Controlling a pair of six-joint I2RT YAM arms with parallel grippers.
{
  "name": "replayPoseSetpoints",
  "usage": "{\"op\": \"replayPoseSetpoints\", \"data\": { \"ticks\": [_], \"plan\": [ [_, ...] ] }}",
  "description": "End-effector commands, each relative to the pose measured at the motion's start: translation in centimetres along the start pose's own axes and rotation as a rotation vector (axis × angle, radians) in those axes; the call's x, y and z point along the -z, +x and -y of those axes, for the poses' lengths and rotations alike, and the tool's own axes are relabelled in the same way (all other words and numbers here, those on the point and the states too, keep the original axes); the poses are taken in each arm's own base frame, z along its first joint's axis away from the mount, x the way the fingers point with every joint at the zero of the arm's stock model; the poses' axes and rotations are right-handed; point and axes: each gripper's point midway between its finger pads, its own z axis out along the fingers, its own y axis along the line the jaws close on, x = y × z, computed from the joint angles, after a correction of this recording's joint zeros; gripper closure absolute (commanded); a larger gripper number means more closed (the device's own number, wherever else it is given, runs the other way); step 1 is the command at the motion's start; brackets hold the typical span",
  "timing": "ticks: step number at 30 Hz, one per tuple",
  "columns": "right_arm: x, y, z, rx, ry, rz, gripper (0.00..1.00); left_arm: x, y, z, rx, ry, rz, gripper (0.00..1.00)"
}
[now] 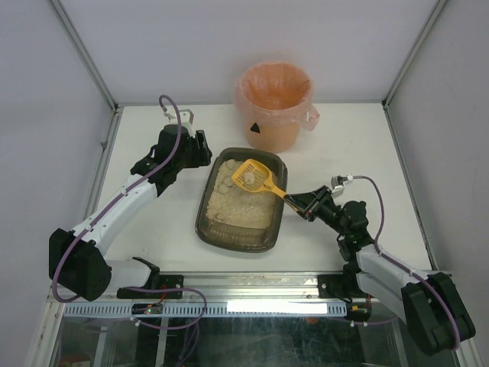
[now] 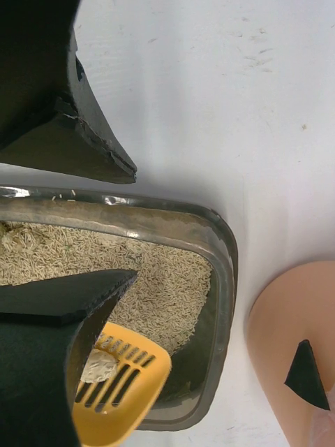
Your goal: Clean the litter box
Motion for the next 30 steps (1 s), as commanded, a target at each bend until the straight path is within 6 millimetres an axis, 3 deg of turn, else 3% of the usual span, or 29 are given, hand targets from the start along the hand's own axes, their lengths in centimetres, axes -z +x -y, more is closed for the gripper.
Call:
{"op": "replayPoseSetpoints", "data": {
  "ticks": [1, 2, 3, 6, 7, 9, 10, 12, 13, 16, 18, 22, 30],
  "plan": [
    [-0.4, 0.0, -3.6, 0.044, -0.118, -0.033, 1.0, 0.5, -1.3, 0.4, 0.008, 0.032, 0.046, 0.46],
    [-0.2, -1.1, -1.9, 0.002, -0.058, 0.022, 1.0, 0.4, -1.4, 0.5, 0.007, 0.039, 0.043, 0.47],
    [-0.1, -1.4, -1.5, -0.003, -0.043, 0.045, 1.0, 0.4, -1.3, 0.5, 0.007, 0.04, 0.041, 0.47],
    [-0.8, 0.7, -4.2, 0.087, -0.122, -0.081, 1.0, 0.4, -1.1, 0.2, 0.008, 0.027, 0.041, 0.47],
    [-0.8, 0.4, -4.3, 0.081, -0.126, -0.069, 1.0, 0.4, -1.1, 0.2, 0.01, 0.027, 0.042, 0.47],
    [-0.3, -1.4, -2.1, 0.018, -0.047, 0.026, 1.0, 0.4, -1.3, 0.4, 0.009, 0.036, 0.042, 0.47],
    [-0.4, -1.6, -2.3, 0.023, -0.052, 0.038, 1.0, 0.4, -1.3, 0.5, 0.009, 0.038, 0.042, 0.47],
    [-0.8, 0.3, -4.4, 0.091, -0.125, -0.067, 1.0, 0.4, -1.1, 0.3, 0.007, 0.032, 0.039, 0.47],
    [-0.9, 0.6, -4.6, 0.09, -0.137, -0.088, 1.0, 0.4, -1.1, 0.3, 0.008, 0.029, 0.04, 0.47],
    [-0.8, -0.8, -3.1, 0.043, -0.079, -0.006, 1.0, 0.4, -1.3, 0.4, 0.009, 0.036, 0.043, 0.46],
    [-1.3, 0.5, -4.3, 0.096, -0.096, -0.069, 1.0, 0.5, -1.2, 0.3, 0.012, 0.031, 0.044, 0.45],
    [-1.0, -0.7, -4.7, 0.116, -0.068, -0.01, 1.0, 0.6, -1.4, 0.5, 0.021, 0.035, 0.047, 0.43],
    [-1.1, -1.3, -9.3, 0.127, -0.104, -0.027, 1.0, 0.7, -1.0, 0.6, 0.038, 0.045, 0.039, 0.34]
  ]
}}
